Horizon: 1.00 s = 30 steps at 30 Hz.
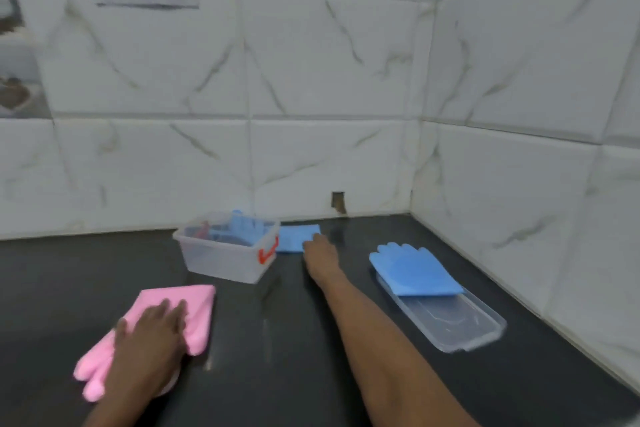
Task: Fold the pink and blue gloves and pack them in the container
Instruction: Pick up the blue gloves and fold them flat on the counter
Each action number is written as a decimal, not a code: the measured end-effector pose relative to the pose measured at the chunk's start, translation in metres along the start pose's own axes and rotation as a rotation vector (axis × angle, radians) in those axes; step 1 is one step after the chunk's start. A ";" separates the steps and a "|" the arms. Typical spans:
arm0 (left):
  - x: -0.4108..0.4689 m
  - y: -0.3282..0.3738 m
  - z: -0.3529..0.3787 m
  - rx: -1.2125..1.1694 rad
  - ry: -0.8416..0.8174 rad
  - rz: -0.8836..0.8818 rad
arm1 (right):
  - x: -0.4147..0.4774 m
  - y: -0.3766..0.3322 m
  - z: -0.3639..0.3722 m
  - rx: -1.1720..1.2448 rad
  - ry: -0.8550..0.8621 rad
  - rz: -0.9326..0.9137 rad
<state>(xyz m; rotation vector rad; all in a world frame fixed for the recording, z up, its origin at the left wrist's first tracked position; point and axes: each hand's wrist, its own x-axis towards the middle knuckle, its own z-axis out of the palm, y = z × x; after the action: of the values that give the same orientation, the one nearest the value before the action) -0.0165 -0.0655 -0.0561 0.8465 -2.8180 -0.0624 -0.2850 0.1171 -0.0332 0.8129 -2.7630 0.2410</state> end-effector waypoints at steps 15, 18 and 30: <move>0.001 0.001 0.000 -0.053 0.051 -0.011 | 0.034 0.033 -0.041 0.129 -0.137 0.357; 0.001 0.001 0.001 -0.056 0.051 -0.012 | 0.047 0.039 -0.064 0.304 -0.140 0.313; 0.003 0.000 0.002 -0.065 0.029 -0.023 | 0.058 0.029 -0.198 0.808 0.247 0.066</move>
<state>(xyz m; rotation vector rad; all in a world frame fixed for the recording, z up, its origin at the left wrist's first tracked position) -0.0188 -0.0673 -0.0581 0.8589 -2.7631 -0.1435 -0.3106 0.1566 0.1696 0.7707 -2.4194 1.4200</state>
